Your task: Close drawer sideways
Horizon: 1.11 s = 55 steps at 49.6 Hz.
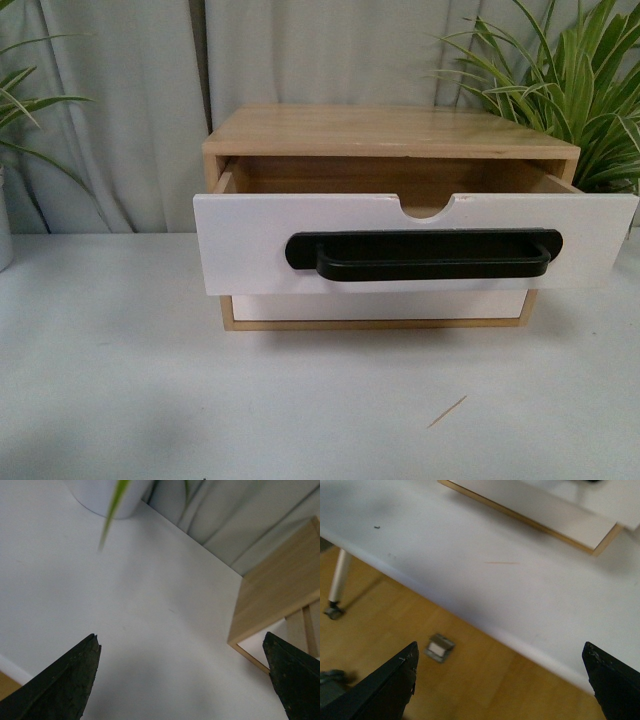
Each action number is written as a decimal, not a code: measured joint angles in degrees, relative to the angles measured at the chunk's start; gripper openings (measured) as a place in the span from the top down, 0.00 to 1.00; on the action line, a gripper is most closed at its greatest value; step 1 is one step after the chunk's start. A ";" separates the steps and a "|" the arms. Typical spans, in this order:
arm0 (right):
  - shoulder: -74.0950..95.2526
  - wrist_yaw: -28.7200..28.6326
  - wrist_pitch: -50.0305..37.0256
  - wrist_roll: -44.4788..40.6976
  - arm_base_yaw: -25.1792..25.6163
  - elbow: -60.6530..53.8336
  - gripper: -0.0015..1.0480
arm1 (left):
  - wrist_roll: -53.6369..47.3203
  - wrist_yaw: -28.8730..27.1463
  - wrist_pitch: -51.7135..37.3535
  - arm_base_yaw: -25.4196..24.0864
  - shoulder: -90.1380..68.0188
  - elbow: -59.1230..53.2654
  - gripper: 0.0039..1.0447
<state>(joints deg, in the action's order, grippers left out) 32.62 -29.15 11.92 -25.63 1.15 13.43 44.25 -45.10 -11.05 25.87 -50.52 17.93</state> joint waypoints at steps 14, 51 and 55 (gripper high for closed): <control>10.38 7.30 -12.76 -19.02 -6.95 -0.15 0.09 | 1.46 7.56 -7.04 5.40 -21.81 11.61 0.05; 44.28 13.18 -28.92 -19.08 -14.49 20.17 0.09 | -2.89 15.74 -9.03 7.69 -37.57 25.94 0.05; 46.95 13.55 -29.20 -18.14 -15.17 22.01 0.09 | -3.54 16.76 -8.87 7.54 -39.12 27.41 0.05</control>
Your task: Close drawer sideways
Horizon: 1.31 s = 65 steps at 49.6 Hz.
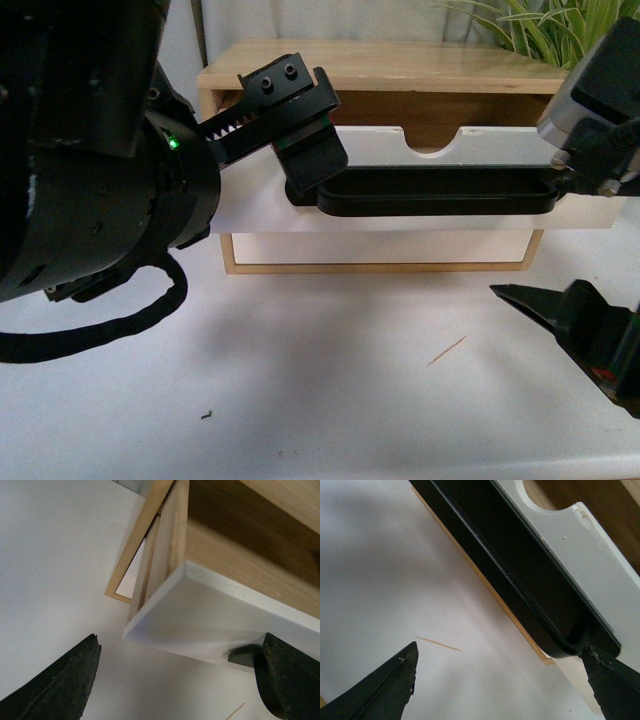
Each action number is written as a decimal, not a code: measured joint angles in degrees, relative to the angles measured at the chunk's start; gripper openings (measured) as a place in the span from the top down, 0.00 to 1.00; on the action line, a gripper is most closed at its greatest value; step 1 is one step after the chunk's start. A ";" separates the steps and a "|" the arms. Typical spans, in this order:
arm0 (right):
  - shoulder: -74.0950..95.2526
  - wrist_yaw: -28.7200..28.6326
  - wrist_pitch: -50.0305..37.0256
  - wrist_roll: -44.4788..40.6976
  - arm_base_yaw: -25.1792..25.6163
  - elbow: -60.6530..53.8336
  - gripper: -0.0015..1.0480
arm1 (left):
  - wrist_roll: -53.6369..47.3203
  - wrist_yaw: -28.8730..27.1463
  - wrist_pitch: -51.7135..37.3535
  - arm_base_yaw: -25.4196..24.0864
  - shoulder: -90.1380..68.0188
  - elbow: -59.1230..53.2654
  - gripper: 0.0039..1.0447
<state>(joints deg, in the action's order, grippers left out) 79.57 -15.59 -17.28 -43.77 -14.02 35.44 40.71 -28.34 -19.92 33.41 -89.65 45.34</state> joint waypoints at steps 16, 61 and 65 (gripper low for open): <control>8.61 0.74 -1.38 0.81 -0.90 7.48 0.09 | -2.80 4.52 0.00 -1.95 -5.64 6.12 0.05; 24.50 3.72 -2.78 1.66 0.13 24.63 0.09 | -9.16 13.62 3.30 -10.54 -19.76 20.70 0.05; 24.15 3.48 -2.75 1.66 0.35 24.22 0.09 | -9.20 13.07 3.13 -10.54 -19.71 20.39 0.05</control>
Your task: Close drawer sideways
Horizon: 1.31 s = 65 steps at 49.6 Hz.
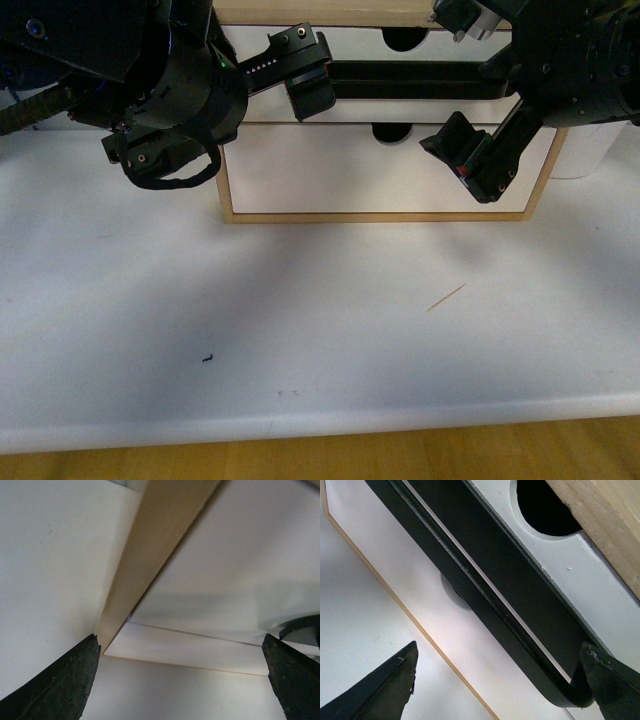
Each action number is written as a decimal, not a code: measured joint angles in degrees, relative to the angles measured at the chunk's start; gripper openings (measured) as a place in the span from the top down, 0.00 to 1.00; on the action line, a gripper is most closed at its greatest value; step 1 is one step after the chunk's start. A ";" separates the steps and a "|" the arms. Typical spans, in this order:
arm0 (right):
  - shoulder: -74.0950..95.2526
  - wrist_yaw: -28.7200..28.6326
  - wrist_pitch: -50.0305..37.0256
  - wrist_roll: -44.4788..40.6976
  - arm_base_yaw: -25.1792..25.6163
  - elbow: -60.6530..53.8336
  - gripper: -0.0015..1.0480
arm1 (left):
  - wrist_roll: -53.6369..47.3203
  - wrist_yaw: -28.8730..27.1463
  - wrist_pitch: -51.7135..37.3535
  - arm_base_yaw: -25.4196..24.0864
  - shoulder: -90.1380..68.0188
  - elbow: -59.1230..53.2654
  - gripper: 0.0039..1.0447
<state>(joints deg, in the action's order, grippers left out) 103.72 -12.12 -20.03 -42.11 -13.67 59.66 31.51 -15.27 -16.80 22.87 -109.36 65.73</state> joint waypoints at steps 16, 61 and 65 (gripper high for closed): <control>-9.99 -2.01 1.88 1.42 3.04 -9.42 0.09 | 0.04 -6.10 -1.75 -1.66 9.55 -9.11 0.05; -87.89 -24.96 31.56 17.79 31.30 -46.45 0.09 | 6.27 -40.33 32.79 2.10 80.28 -53.07 0.05; -88.02 -25.14 31.63 18.49 31.36 -46.47 0.09 | 6.82 -40.24 32.89 2.10 80.35 -53.11 0.05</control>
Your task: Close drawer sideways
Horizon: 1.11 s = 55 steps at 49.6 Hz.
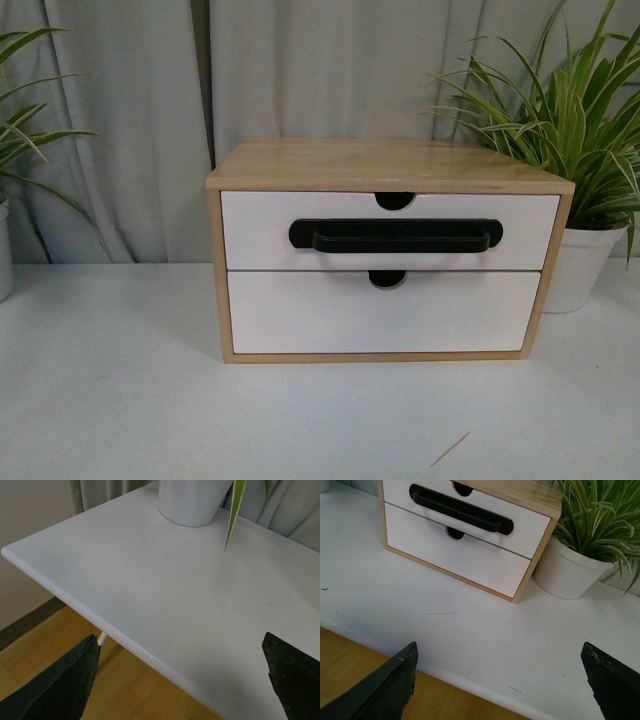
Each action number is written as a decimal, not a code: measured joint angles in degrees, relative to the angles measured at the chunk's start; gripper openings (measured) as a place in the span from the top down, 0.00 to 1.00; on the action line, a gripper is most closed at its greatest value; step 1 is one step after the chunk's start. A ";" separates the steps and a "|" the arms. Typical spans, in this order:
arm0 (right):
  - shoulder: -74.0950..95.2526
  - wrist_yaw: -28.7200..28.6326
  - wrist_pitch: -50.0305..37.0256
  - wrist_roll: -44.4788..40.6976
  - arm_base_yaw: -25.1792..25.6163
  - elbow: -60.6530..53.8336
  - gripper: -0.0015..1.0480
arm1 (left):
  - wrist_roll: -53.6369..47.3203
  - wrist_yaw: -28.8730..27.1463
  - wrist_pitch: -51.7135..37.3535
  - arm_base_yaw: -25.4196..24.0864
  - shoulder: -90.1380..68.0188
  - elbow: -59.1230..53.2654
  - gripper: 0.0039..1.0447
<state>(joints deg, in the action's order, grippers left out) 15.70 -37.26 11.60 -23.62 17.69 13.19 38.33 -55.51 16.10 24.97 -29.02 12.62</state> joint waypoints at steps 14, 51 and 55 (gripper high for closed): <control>-10.88 36.13 -10.64 20.15 -16.04 -7.26 0.50 | -32.09 43.69 -24.41 -13.44 20.37 -12.00 0.50; -15.47 37.07 -11.39 22.88 -17.49 -12.79 0.99 | -37.86 55.34 -16.11 -24.72 28.81 -12.04 0.96; -15.47 37.05 -11.39 22.88 -17.49 -12.79 0.99 | -37.86 55.34 -16.11 -24.72 28.81 -12.04 0.96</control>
<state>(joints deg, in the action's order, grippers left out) 0.23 -0.21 0.21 -0.73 0.21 0.40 0.47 -0.16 -0.01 0.25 -0.21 0.58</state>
